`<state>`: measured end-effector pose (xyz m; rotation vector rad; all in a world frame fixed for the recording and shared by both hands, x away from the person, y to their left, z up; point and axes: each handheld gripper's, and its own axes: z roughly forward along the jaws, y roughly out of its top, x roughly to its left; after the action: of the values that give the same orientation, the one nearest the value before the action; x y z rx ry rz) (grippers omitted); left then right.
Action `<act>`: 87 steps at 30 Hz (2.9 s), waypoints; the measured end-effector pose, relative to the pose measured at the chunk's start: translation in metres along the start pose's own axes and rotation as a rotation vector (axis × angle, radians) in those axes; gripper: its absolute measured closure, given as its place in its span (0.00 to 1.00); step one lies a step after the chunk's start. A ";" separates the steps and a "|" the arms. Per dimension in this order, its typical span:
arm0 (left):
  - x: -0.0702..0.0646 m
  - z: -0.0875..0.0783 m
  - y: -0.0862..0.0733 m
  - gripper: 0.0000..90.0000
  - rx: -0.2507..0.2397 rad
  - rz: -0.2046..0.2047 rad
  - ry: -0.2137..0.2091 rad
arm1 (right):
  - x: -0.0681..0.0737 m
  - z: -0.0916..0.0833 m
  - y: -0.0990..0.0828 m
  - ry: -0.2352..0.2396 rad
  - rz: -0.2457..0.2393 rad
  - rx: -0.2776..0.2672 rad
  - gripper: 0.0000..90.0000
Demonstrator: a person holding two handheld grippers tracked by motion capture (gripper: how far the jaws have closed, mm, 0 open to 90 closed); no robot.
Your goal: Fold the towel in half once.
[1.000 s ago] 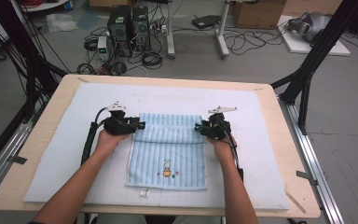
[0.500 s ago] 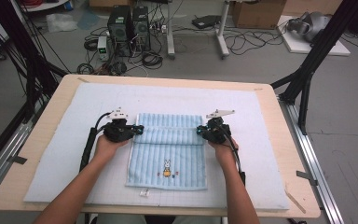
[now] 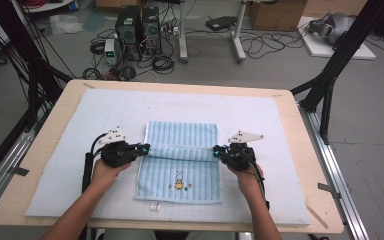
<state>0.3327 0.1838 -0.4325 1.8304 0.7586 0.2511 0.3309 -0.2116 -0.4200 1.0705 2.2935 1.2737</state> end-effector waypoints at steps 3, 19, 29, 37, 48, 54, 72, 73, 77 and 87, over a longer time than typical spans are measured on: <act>-0.007 -0.007 -0.009 0.97 -0.001 -0.003 -0.008 | 0.007 -0.006 -0.007 0.016 0.001 -0.006 0.94; -0.055 -0.043 -0.036 0.97 0.001 0.033 -0.029 | 0.053 -0.045 -0.041 0.043 -0.017 -0.027 0.94; -0.070 -0.051 -0.050 0.97 0.039 0.041 -0.036 | 0.070 -0.059 -0.060 0.050 -0.022 -0.008 0.94; -0.067 -0.060 -0.047 0.60 -0.016 -0.028 0.009 | 0.072 -0.064 -0.063 0.082 -0.001 -0.004 0.82; -0.062 -0.054 -0.046 0.57 -0.006 -0.044 0.013 | 0.066 -0.054 -0.060 0.067 0.034 -0.005 0.75; -0.066 -0.043 -0.049 0.73 0.125 -0.032 0.010 | 0.070 -0.039 -0.065 0.058 -0.030 0.111 0.78; -0.036 -0.029 -0.023 0.85 0.109 -0.044 0.058 | 0.048 -0.040 -0.044 0.044 -0.015 0.028 0.81; -0.032 -0.027 -0.020 0.85 0.098 -0.044 0.066 | 0.045 -0.036 -0.041 0.035 -0.016 0.028 0.81; -0.014 -0.012 -0.007 0.85 0.085 -0.059 0.095 | 0.031 -0.015 -0.028 0.009 0.000 0.035 0.81; 0.019 0.027 0.004 0.79 0.115 -0.107 0.154 | -0.005 0.024 -0.003 -0.071 0.045 0.049 0.80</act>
<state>0.3627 0.1739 -0.4426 1.8869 0.9929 0.2859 0.3464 -0.2020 -0.4363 1.1714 2.2705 1.1820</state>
